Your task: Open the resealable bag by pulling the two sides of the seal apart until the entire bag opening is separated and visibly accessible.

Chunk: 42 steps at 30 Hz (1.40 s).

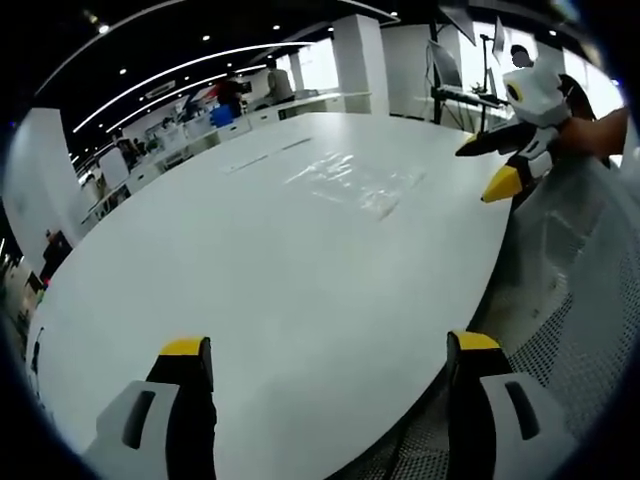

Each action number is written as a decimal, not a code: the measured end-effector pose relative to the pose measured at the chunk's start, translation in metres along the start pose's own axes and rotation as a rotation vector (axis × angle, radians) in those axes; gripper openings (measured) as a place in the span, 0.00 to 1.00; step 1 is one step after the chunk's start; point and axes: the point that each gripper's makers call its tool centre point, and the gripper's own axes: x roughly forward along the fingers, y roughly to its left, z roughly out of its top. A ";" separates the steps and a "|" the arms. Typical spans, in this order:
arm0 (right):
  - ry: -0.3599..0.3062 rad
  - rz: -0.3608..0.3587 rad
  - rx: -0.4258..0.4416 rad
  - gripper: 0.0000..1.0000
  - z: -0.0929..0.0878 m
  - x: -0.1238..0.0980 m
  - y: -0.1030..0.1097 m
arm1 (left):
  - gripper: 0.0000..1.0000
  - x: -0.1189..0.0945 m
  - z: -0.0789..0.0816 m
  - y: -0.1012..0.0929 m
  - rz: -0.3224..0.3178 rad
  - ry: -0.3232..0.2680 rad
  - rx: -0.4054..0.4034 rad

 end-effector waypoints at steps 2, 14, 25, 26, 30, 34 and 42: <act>0.000 0.001 -0.001 0.85 0.000 0.000 0.000 | 0.96 0.000 -0.001 0.000 -0.001 0.003 0.000; -0.007 -0.027 0.003 0.85 0.001 -0.001 -0.006 | 0.95 0.001 -0.001 -0.004 -0.021 0.007 0.004; -0.018 -0.013 0.006 0.85 0.003 -0.001 -0.003 | 0.95 0.001 -0.003 -0.007 -0.029 0.018 0.012; -0.018 -0.012 0.006 0.85 0.003 -0.001 -0.003 | 0.95 0.001 -0.002 -0.007 -0.029 0.017 0.013; -0.016 -0.004 0.003 0.85 0.003 -0.001 -0.001 | 0.95 0.001 -0.004 -0.007 -0.028 0.026 0.018; -0.017 0.007 -0.001 0.85 0.003 -0.001 0.001 | 0.95 0.001 -0.002 -0.005 -0.021 0.015 0.024; -0.020 0.007 -0.003 0.86 0.004 -0.001 0.001 | 0.95 0.001 -0.002 -0.005 -0.014 0.018 0.037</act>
